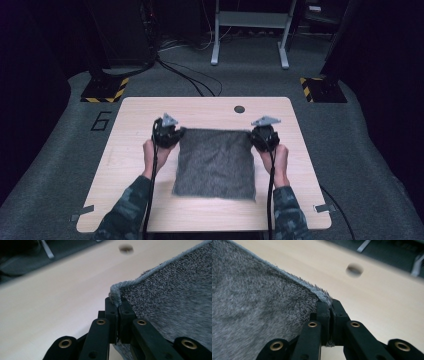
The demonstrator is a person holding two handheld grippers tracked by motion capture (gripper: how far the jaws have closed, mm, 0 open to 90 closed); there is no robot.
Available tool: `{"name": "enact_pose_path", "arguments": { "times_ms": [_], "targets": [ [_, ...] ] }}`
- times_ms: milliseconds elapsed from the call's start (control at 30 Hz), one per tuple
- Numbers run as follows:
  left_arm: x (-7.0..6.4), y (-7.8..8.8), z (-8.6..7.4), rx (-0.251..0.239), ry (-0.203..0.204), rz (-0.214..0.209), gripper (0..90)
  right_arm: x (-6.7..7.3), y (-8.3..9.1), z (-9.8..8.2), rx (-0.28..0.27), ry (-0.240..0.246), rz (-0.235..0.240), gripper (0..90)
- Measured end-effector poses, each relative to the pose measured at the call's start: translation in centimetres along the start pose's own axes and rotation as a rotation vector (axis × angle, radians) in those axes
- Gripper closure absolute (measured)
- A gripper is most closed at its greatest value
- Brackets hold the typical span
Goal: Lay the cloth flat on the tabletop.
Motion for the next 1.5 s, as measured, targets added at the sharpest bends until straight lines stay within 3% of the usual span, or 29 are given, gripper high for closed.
{"name": "enact_pose_path", "arguments": {
  "times_ms": [33,67,100,133,167,200,267,367,400,433,467,533,600,667,733,800,867,967,1067,1133,1233,1300,1367,1433,1500],
  "targets": [
    [0.5,2.0,3.3,-0.074,-0.025,0.026,87.7,-0.9,1.4,2.9,-0.045,0.022,-0.032,87.0],
    [0.5,2.0,3.3,-0.074,-0.025,0.026,87.7,-1.0,2.5,4.3,-0.075,0.042,-0.041,86.9],
    [0.4,3.1,4.6,-0.103,-0.052,0.033,87.7,-1.0,3.6,5.5,-0.102,0.055,-0.056,86.8],
    [0.0,5.1,5.8,-0.143,-0.104,0.05,87.6,-0.9,4.7,6.4,-0.126,0.086,-0.069,86.5],
    [0.0,5.1,5.8,-0.143,-0.104,0.05,87.5,-0.9,4.7,6.4,-0.126,0.086,-0.069,86.5],
    [-0.5,6.0,5.6,-0.163,-0.129,0.038,87.4,-0.2,6.7,6.7,-0.163,0.129,-0.077,86.0],
    [-1.2,6.5,4.0,-0.163,-0.147,0.024,87.3,0.2,7.1,6.3,-0.169,0.133,-0.075,85.9],
    [-2.0,5.8,0.0,-0.13,-0.128,-0.028,86.8,1.7,7.0,2.9,-0.148,0.159,-0.042,85.2],
    [-2.6,5.4,-1.7,-0.114,-0.113,-0.065,86.5,2.3,6.5,1.2,-0.129,0.157,-0.024,85.0],
    [-3.7,4.7,-5.4,-0.08,-0.099,-0.108,85.6,3.8,5.0,-3.2,-0.076,0.142,0.017,84.6],
    [-3.7,4.7,-5.4,-0.08,-0.099,-0.108,85.1,3.8,5.0,-3.2,-0.076,0.142,0.017,84.6],
    [-5.3,3.9,-9.5,-0.021,-0.083,-0.149,84.1,5.2,3.8,-7.3,-0.021,0.126,0.059,84.2],
    [-6.4,3.6,-12.1,0.009,-0.062,-0.183,80.8,6.4,3.0,-10.4,0.025,0.097,0.091,81.6],
    [-7.6,3.8,-14.4,0.057,-0.054,-0.217,71.8,8.1,2.7,-14.2,0.077,0.056,0.137,76.7],
    [-8.5,4.8,-16.3,0.1,-0.047,-0.256,60.9,8.6,3.3,-15.4,0.094,0.035,0.157,69.8],
    [-8.6,5.2,-16.6,0.104,-0.046,-0.255,55.5,8.7,3.8,-15.6,0.088,0.019,0.168,66.8],
    [-8.7,6.3,-16.7,0.113,-0.038,-0.277,39.3,8.4,4.7,-15.6,0.076,0.007,0.174,57.0],
    [-8.2,7.5,-16.0,0.072,-0.027,-0.254,22.2,7.7,6.1,-14.9,0.06,-0.013,0.194,43.8],
    [-7.3,8.2,-14.8,0.035,-0.01,-0.224,20.2,7.2,6.5,-14.4,0.041,-0.014,0.197,35.7],
    [-6.6,7.8,-14.0,0.032,0.003,-0.193,19.6,6.9,6.5,-13.7,0.022,-0.022,0.197,30.8],
    [-6.3,6.6,-13.2,0.028,0.023,-0.18,18.3,7.0,5.7,-12.7,0.002,-0.035,0.188,21.2],
    [-6.6,5.5,-12.8,0.033,0.039,-0.192,18.0,7.5,4.6,-12.0,-0.015,-0.047,0.199,14.3],
    [-7.2,4.5,-12.7,0.048,0.039,-0.205,17.5,8.2,3.6,-11.4,-0.026,-0.044,0.23,12.9],
    [-7.7,3.6,-12.8,0.074,0.019,-0.2,17.1,9.0,2.6,-11.1,-0.011,-0.036,0.236,9.3],
    [-8.0,2.9,-13.0,0.1,-0.006,-0.186,16.2,9.7,1.5,-11.2,0.03,0.005,0.217,8.6]
  ]
}}
Point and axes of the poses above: each handheld gripper's, and its own axes: y roughly backward along the jaws, z roughly out of its top, x roughly to its left, the point moved 7 cm from there along -y, roughly forward along the jaws, and after that the axes turned 3 degrees about y, right-handed, at the moved point
